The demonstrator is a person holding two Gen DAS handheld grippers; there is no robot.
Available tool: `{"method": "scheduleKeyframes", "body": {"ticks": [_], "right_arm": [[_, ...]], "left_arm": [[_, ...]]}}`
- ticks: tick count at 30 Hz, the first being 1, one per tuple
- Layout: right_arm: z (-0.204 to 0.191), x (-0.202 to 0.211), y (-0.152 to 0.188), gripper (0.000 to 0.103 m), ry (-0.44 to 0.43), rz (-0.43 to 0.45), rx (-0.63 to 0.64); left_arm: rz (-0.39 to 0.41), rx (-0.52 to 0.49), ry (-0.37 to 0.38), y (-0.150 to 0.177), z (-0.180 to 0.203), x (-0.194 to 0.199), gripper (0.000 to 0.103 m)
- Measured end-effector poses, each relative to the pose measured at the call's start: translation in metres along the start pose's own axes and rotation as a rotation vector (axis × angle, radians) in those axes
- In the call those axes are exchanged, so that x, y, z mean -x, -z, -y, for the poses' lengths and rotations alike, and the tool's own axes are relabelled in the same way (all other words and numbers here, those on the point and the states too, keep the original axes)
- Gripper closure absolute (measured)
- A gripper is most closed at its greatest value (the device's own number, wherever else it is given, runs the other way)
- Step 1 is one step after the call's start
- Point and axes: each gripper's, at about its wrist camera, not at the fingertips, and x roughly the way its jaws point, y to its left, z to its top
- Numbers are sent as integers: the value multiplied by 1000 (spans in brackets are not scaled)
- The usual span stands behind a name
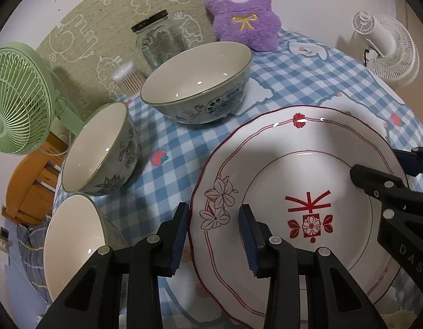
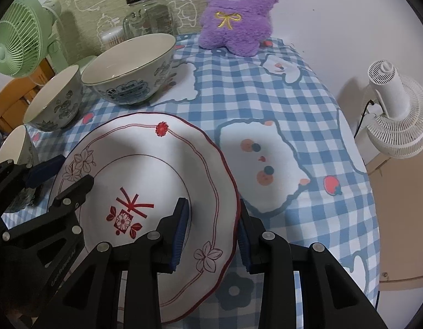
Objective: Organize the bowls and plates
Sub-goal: 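Lift the red-patterned plate off the table with the right gripper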
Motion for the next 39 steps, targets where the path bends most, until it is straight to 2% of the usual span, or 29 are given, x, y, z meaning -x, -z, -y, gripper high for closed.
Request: {"method": "scheduleKeyframes", "body": {"ticks": [6, 13, 18, 22, 32, 39], "right_arm": [[-2, 3, 8, 66, 10, 8, -5], [3, 6, 19, 67, -40, 1, -62], [-3, 9, 20, 67, -15, 4, -50], [-6, 12, 20, 67, 5, 8, -30], [-7, 23, 16, 67, 50, 24, -5], [-6, 34, 12, 67, 56, 35, -1]], "left_arm": [[12, 0, 5, 3, 0, 1, 65], [1, -2, 22, 4, 0, 1, 63], [0, 29, 22, 4, -3, 1, 66], [-26, 75, 51, 2, -10, 2, 69], [-54, 88, 82, 3, -11, 8, 69], [-41, 91, 85, 1, -11, 18, 69]]}}
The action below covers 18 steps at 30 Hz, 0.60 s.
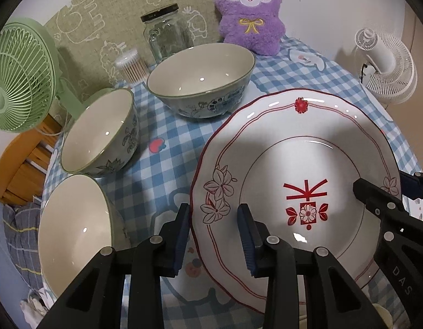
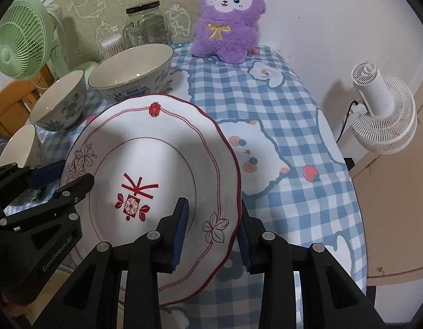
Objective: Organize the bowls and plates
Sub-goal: 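Lift the red-patterned plate off the table with the right gripper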
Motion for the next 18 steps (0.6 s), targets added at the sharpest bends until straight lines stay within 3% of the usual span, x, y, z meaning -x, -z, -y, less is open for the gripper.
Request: {"method": "scheduleKeyframes", "body": {"ticks": [18], "right_arm": [[-3, 36, 4, 67, 5, 58, 12]], "left_arm": [[46, 0, -12, 4, -4, 36, 72]]}}
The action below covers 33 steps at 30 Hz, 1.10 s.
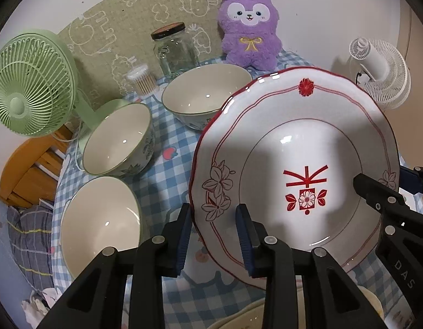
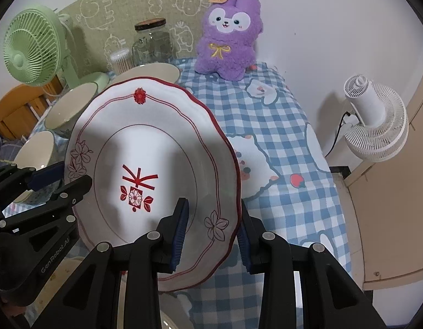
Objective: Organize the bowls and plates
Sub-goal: 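Lift the red-patterned plate off the table with the right gripper, then carry the red-patterned plate over the stacked cream plates with the right gripper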
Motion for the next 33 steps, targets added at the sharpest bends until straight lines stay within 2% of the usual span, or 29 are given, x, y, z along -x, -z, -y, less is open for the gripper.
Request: {"method": "scheduleKeyframes", "body": {"ticks": [15, 20, 33], "right_arm": [[-6, 35, -1, 67, 2, 76, 0], [-7, 35, -1, 67, -6, 79, -10], [-16, 45, 9, 67, -11, 75, 12]], "left_arm": [[68, 18, -20, 1, -8, 35, 72], [55, 36, 0, 1, -10, 33, 72], [56, 18, -15, 19, -11, 44, 72]]}}
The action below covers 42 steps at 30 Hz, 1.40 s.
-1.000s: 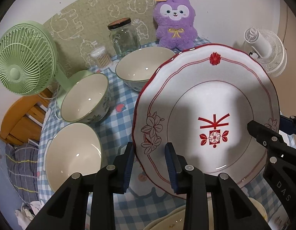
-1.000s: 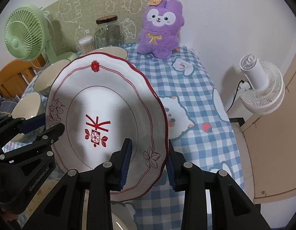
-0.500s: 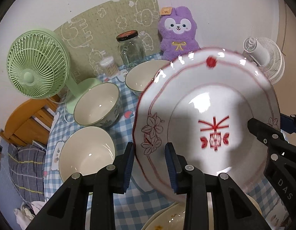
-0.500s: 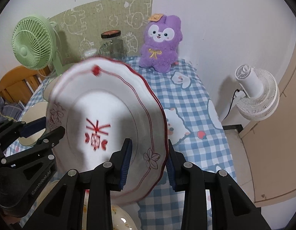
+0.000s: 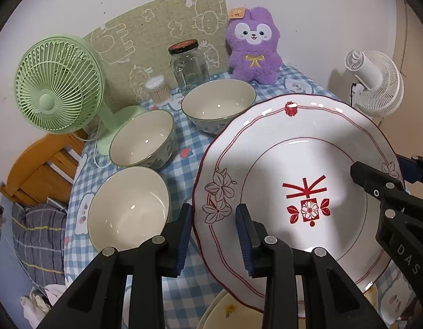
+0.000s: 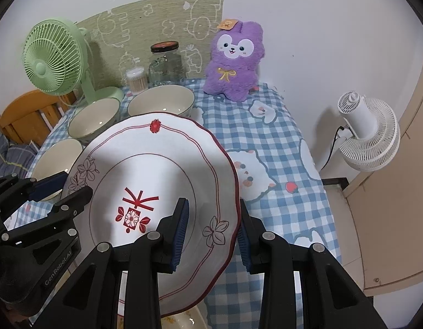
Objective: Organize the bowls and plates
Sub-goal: 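Carry the red-patterned plate over the stacked cream plates with the right gripper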
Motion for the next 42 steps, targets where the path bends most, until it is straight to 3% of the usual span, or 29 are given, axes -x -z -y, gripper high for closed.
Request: {"method": "scheduleKeyframes", "body": {"ticks": [20, 42], "right_arm": [[-21, 23, 37, 67, -10, -8, 22], [-39, 43, 89, 67, -28, -41, 28]], "left_arm": [[17, 11, -8, 42, -7, 31, 72], [-21, 40, 33, 99, -8, 45, 72]]}}
